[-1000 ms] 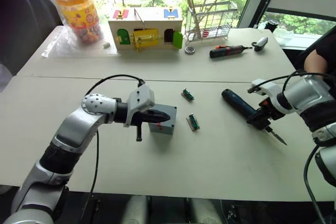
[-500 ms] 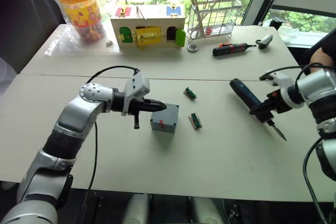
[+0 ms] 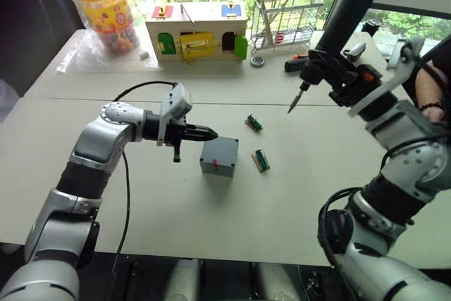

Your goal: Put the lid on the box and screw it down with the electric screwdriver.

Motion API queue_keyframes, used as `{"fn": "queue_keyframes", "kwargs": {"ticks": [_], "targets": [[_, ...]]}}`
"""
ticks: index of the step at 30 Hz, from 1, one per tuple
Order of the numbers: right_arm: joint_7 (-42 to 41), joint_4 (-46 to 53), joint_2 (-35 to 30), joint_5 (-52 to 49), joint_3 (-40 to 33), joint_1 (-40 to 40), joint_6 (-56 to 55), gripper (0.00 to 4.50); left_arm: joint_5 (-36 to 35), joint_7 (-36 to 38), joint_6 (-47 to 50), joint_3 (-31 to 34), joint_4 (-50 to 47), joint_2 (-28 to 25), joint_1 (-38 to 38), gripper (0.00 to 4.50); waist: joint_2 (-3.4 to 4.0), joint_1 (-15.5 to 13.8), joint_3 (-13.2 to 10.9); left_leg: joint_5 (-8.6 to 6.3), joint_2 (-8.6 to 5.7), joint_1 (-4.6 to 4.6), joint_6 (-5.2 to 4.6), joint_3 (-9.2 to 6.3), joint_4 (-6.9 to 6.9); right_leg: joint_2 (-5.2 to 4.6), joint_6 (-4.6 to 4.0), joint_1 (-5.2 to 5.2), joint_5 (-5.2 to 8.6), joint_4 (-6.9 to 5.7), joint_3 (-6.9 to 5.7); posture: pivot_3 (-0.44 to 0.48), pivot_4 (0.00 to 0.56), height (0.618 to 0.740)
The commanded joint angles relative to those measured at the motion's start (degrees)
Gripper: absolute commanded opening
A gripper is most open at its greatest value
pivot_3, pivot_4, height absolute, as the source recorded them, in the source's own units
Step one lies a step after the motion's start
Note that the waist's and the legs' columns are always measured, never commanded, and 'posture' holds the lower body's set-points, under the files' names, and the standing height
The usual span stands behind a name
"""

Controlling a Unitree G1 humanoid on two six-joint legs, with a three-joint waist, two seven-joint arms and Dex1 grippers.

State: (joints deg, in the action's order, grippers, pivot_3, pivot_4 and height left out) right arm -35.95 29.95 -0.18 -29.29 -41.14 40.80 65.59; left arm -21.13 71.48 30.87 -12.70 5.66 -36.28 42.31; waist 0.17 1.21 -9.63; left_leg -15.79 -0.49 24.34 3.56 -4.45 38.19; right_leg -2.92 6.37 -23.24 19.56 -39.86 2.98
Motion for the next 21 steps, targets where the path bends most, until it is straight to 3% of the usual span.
{"fn": "queue_keyframes", "kwargs": {"ticks": [1, 8, 14, 21], "targets": [[2.96, 7.94, 3.52, -4.47, 7.19, -3.44, -6.91, 1.84, 3.10, -0.81, -2.07, -1.92, -0.17, 0.66, -0.57, 0.00, 0.01, 0.33, 0.00, 0.00, -0.01, -0.02, 0.01, 0.00, -0.01, 0.00, 0.00, -0.02, 0.00, -0.03, 0.00, 0.000, 0.150, 0.740], [4.95, 4.01, 3.74, 0.64, 23.77, -13.73, -22.76, 1.84, 7.43, -1.90, -5.92, -3.63, 4.01, 2.33, -2.67, 0.00, 0.01, 1.76, 0.00, 0.10, -0.08, -0.28, 0.08, -0.02, -0.06, 0.11, -0.01, 0.05, 0.01, -0.08, 0.01, 0.000, 0.150, 0.740], [5.54, -5.51, 1.36, 5.71, 30.12, -16.95, -36.59, 1.84, 8.06, -2.23, -6.16, -3.14, 4.02, 2.45, -3.97, 0.00, 0.00, 2.66, 0.01, 0.09, -0.05, -0.60, 0.07, -0.05, -0.10, 0.16, -0.02, 0.35, 0.01, -0.10, 0.01, 0.000, 0.150, 0.740], [6.39, -10.63, 0.70, 5.74, 34.29, -16.73, -42.62, 1.84, 8.61, -2.60, -6.09, -2.52, 3.89, 1.81, -5.11, 0.00, 0.00, 2.76, 0.01, 0.06, 0.01, -0.91, 0.01, -0.06, -0.21, 0.18, -0.02, 0.62, 0.01, -0.06, 0.01, 0.000, 0.150, 0.740]]}}
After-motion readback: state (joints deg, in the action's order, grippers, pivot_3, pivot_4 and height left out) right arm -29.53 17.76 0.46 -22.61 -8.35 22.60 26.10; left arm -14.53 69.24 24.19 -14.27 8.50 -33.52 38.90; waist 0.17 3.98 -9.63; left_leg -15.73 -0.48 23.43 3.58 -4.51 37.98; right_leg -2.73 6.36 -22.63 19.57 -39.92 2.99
